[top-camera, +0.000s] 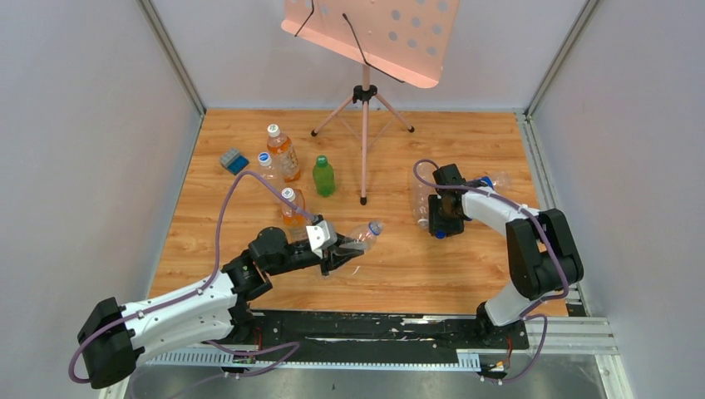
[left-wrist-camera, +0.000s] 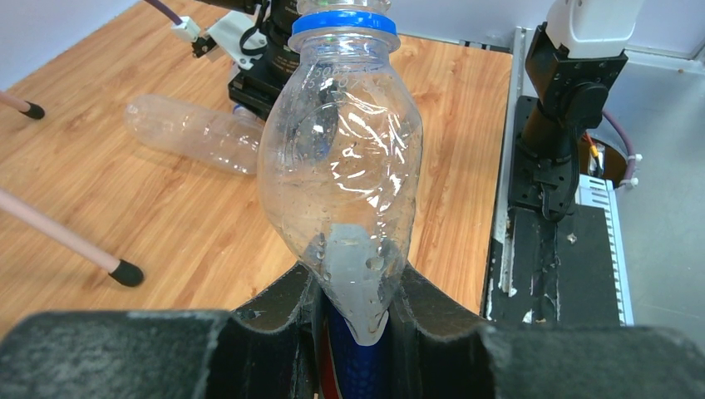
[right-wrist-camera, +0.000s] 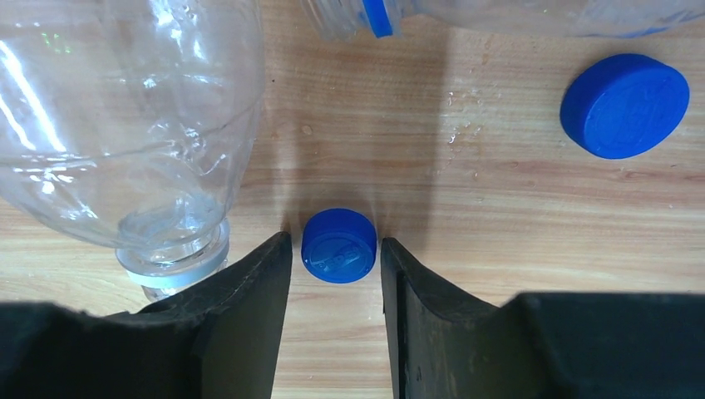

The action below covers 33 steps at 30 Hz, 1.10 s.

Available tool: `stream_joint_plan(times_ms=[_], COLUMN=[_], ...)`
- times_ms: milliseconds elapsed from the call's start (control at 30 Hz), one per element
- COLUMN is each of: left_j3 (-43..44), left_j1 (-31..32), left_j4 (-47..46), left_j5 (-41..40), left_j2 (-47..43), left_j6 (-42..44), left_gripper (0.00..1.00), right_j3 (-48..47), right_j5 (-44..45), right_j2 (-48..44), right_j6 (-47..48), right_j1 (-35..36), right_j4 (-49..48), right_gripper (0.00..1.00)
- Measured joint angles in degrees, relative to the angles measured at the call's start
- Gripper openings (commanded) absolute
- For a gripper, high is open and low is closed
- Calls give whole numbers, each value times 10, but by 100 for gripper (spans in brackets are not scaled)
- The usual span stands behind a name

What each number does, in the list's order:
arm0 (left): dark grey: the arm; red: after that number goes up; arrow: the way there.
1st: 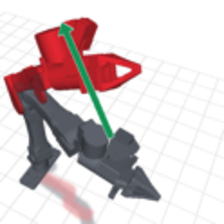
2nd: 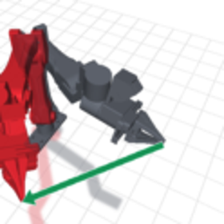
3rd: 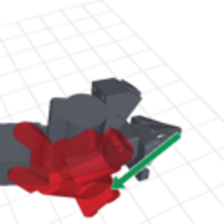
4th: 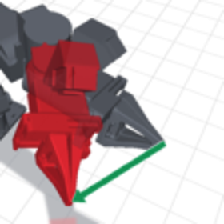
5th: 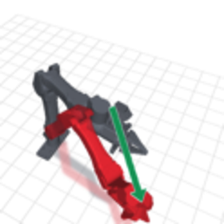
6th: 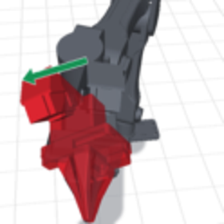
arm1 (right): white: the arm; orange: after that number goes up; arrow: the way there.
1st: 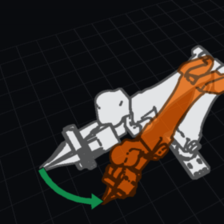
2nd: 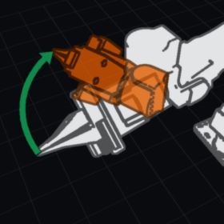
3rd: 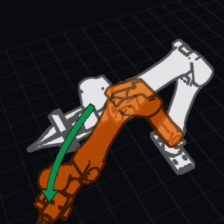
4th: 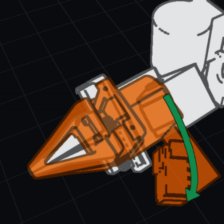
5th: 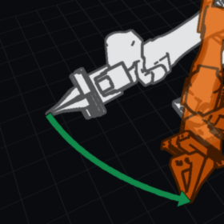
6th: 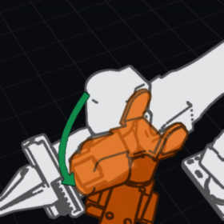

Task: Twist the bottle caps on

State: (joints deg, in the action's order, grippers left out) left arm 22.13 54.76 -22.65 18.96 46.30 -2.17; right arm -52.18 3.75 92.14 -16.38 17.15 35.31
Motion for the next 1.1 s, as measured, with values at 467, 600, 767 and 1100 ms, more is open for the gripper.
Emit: stream_joint_plan(times_ms=[467,600,767,1100], left_j3=[0,0,0,0], left_j1=[0,0,0,0], left_j4=[16,15,7,-32], left_j5=[-1,-7,-9,23], left_j2=[-2,1,18,40], left_j6=[1,1,1,2], left_gripper=[27,27,26,25], right_j3=[-7,-3,-16,-80], right_j5=[2,-23,-110,-403], right_j2=[0,-55,-182,-339], right_j6=[11,30,72,218], right_j1=[8,16,19,20], right_j4=[2,20,35,75], right_gripper=[22,21,17,13])
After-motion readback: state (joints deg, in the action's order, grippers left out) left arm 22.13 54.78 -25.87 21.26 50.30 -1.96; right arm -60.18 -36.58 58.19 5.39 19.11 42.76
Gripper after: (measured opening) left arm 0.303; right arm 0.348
